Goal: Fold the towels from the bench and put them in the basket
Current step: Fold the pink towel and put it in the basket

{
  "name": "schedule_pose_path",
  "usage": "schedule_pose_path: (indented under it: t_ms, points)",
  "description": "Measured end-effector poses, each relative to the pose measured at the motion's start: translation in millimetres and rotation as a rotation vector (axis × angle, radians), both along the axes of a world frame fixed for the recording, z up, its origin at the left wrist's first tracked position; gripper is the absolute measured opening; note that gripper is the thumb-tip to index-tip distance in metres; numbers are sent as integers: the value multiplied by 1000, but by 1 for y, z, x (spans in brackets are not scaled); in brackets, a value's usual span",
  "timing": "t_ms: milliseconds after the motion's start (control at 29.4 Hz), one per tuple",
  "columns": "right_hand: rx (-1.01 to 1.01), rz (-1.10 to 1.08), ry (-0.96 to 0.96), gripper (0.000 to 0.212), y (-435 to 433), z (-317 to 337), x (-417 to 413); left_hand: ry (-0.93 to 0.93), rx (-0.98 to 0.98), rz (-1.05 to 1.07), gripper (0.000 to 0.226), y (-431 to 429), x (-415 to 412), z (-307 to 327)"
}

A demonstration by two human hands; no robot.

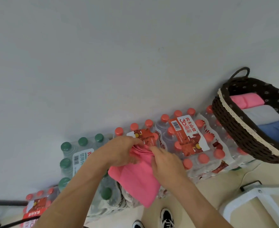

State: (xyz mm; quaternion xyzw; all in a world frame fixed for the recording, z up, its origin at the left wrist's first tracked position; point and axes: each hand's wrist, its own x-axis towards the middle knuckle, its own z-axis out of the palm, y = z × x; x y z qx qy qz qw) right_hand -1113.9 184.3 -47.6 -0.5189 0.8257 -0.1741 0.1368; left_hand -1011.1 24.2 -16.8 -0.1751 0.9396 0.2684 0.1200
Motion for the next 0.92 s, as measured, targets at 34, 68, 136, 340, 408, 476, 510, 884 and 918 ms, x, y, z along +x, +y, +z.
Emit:
schedule_pose_path:
  t_ms: [34, 68, 136, 340, 408, 476, 510, 884, 918]
  points:
    - [7, -13, -23, 35, 0, -2, 1, -19, -1, -3, 51, 0, -2, -3]
    - [13, -27, -45, 34, 0, -5, 1, -23, -6, 14, 50, 0, -4, -6]
    - [15, -50, -70, 29, -2, -8, -1, 11, 10, 89, 36, 1, -8, -12]
    - [79, -34, -60, 29, -10, -11, -6, 13, -73, 155, 20, 5, -18, -23]
    - [131, -22, 22, 41, -13, -11, -4, 37, -161, 180, 19, 7, -20, -27]
    - [177, -15, 85, 51, -13, -11, 0, 81, -198, 227, 18, 9, -19, -32]
    - [194, -16, 103, 54, -12, -11, 2, 103, -202, 248, 20, 10, -18, -34]
    - [295, -7, -258, 46, -4, 7, -30, 109, -94, 391, 39, 15, -7, -39]
    - [310, 21, -296, 45, -6, 9, -36, 94, -71, 427, 39, 15, -6, -38]
